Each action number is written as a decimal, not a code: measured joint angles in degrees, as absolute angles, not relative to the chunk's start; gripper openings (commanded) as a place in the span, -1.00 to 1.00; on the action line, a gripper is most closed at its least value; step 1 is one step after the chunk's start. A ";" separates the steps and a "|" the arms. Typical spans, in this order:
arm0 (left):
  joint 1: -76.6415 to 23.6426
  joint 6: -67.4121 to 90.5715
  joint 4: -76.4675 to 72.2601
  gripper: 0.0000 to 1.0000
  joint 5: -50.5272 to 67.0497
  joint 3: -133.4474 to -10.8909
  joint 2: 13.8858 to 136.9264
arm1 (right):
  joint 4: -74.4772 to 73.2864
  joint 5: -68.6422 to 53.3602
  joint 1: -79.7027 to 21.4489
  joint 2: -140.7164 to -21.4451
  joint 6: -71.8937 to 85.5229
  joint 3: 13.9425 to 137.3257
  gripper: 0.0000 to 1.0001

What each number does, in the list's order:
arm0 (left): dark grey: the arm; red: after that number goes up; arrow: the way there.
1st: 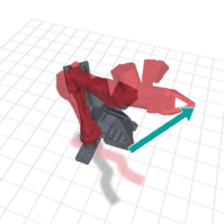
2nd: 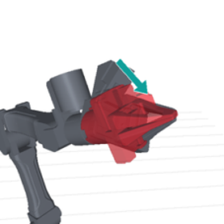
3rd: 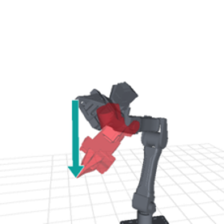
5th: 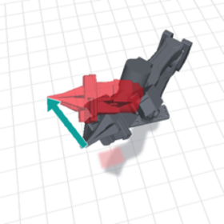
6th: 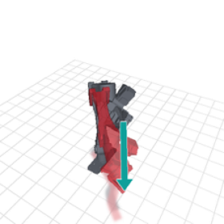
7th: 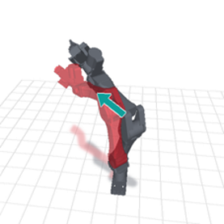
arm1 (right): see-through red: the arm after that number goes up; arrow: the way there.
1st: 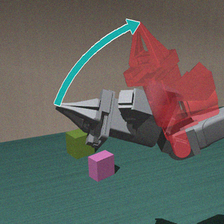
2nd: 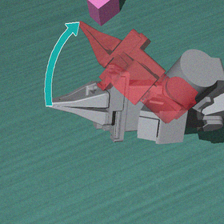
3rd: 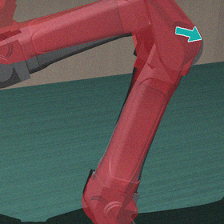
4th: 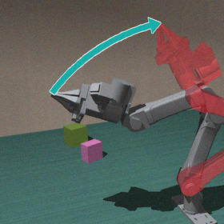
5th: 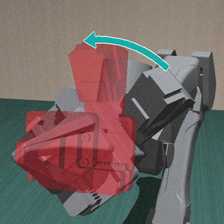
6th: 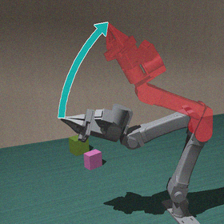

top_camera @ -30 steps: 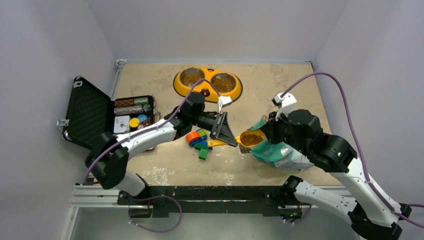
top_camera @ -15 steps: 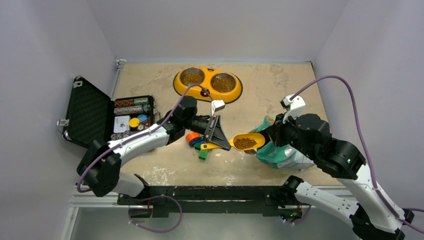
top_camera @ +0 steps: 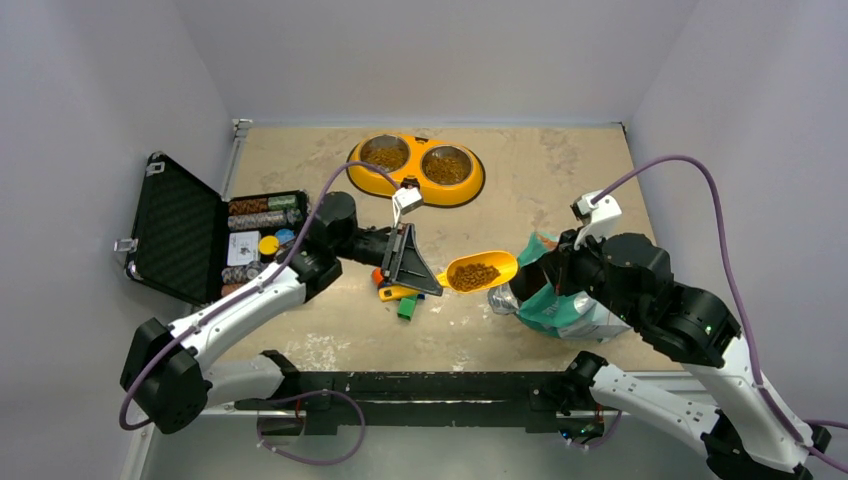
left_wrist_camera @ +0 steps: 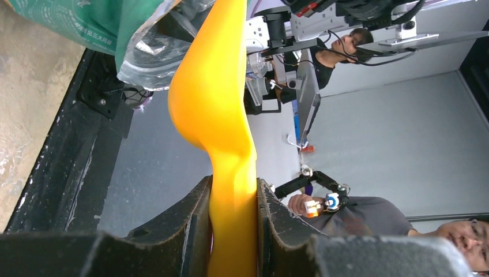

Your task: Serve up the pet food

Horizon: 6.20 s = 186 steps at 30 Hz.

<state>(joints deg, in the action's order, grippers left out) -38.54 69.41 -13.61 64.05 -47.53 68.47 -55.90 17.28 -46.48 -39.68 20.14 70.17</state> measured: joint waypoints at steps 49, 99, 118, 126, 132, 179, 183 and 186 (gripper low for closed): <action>-2.55 68.01 25.32 -1.00 48.29 -97.45 115.72 | -57.93 20.73 -46.48 -36.73 22.83 71.26 -1.00; -13.67 44.88 57.49 -1.00 30.26 -98.78 100.38 | -57.14 14.13 -46.50 -40.91 21.80 71.46 -1.00; -38.52 48.88 32.51 -1.00 30.24 -74.78 96.88 | -54.06 11.55 -46.48 -44.69 20.05 71.57 -1.00; -38.33 49.15 30.37 -1.00 35.48 -81.91 106.74 | -55.02 12.67 -46.48 -39.75 21.96 70.78 -1.00; -38.33 47.00 33.10 -0.63 40.14 -83.90 114.45 | -55.77 12.95 -46.48 -37.74 22.87 70.57 -1.00; -56.16 23.99 37.74 -0.63 32.18 -98.91 98.78 | -53.65 10.83 -46.44 -42.35 21.54 70.63 -1.00; -56.49 22.09 42.04 -1.00 27.07 -103.00 100.73 | -53.54 11.51 -46.44 -42.39 21.39 70.63 -1.00; -56.66 21.06 43.62 -1.00 22.11 -102.87 99.29 | -53.32 11.49 -46.44 -43.24 20.75 70.65 -0.59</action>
